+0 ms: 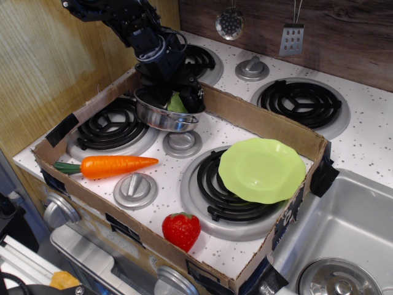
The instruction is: Take broccoli out of pan
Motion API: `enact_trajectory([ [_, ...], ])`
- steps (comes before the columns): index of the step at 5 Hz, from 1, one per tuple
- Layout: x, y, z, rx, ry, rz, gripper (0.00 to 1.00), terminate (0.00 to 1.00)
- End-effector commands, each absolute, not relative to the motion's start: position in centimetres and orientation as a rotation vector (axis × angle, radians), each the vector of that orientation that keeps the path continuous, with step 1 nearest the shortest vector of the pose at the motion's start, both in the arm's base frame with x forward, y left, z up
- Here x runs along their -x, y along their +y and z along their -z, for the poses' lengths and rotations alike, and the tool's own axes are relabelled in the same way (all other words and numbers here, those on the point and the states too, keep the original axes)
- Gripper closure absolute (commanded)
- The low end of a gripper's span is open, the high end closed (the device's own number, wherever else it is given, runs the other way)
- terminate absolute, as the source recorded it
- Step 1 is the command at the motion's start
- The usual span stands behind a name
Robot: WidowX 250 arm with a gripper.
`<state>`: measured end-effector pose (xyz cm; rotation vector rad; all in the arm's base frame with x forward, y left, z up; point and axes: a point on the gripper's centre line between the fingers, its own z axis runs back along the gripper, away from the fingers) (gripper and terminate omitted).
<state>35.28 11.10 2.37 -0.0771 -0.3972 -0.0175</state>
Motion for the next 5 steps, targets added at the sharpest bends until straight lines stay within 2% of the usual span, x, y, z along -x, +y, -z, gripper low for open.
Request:
enact_trajectory([
  [1, -35.9, 10.7, -3.7, 0.05, -0.459, 0.001, 1.0, 0.0],
  [2, -35.5, 10.5, -4.3, 0.041, -0.452, 0.001, 1.0, 0.0],
  [3, -35.1, 10.4, -6.3, 0.01, -0.448, 0.002, 1.0, 0.0],
  [4, -34.5, 9.6, -9.4, -0.083, -0.447, -0.019, 1.0, 0.0],
  [5, -32.2, 8.1, -11.1, -0.134, -0.419, -0.065, 1.0, 0.0],
])
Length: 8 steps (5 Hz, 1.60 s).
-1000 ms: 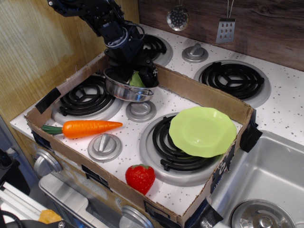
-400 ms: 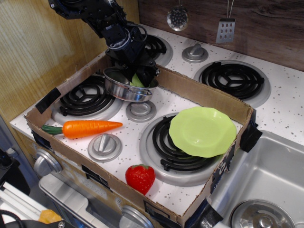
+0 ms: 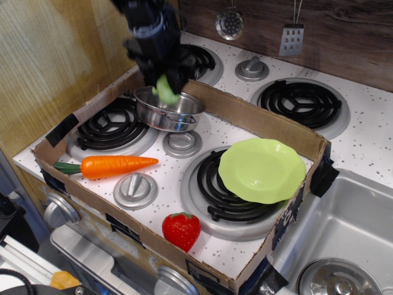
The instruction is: Take broccoli out of pan
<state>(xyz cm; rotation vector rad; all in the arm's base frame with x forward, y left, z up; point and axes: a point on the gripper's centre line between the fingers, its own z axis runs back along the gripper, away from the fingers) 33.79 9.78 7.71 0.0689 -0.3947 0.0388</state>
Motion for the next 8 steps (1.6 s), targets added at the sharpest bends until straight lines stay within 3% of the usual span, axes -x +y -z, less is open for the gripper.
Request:
enact_trajectory([
  [1, -31.6, 6.4, -11.8, -0.116, -0.42, -0.095, 1.0, 0.0],
  [3, -33.9, 2.8, -10.8, -0.049, -0.434, -0.062, 1.0, 0.0],
  [5, -37.5, 0.0, -8.3, 0.036, -0.47, -0.016, 1.0, 0.0],
  [6, -38.2, -0.4, -7.1, 0.092, -0.482, -0.02, 1.0, 0.0],
  [8, -37.1, -0.4, -7.7, 0.056, -0.464, -0.064, 1.0, 0.0],
])
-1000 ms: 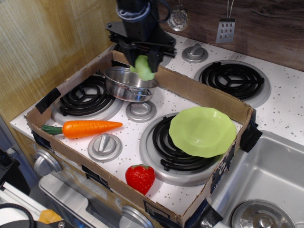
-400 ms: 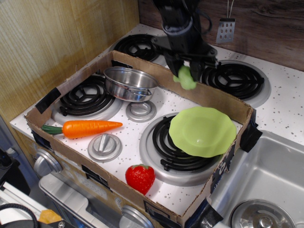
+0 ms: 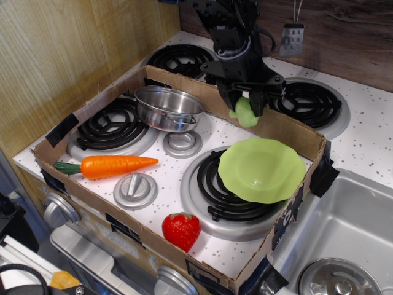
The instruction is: Take broccoli out of pan
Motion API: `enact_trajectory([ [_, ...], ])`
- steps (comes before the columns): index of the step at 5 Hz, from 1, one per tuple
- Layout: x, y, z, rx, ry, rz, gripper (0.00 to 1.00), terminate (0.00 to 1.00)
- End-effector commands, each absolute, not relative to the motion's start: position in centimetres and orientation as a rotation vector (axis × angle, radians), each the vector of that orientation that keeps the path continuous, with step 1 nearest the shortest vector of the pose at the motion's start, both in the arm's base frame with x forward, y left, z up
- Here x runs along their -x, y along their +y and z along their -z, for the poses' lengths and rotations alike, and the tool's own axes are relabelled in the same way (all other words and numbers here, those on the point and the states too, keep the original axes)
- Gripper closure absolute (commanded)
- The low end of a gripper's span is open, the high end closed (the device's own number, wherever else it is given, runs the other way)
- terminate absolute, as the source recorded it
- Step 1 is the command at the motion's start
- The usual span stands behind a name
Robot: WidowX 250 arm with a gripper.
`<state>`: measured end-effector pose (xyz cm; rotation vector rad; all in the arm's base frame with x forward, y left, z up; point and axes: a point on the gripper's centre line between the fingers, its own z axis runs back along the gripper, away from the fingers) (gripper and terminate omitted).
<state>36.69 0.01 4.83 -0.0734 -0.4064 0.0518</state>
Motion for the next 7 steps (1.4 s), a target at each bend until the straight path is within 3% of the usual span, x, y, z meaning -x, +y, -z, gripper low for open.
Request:
enact_trajectory([
  [1, -37.2, -0.2, -7.8, 0.076, -0.446, -0.042, 0.0, 0.0],
  [2, -36.9, -0.1, -8.8, 0.052, -0.434, -0.033, 0.0, 0.0],
  [4, -35.7, 0.4, -14.0, -0.046, -0.412, -0.031, 0.0, 0.0],
  [6, -35.5, 0.3, -17.1, 0.025, -0.356, -0.018, 0.0, 0.0],
  [7, -35.5, 0.3, -17.1, 0.025, -0.356, -0.018, 0.0, 1.0],
])
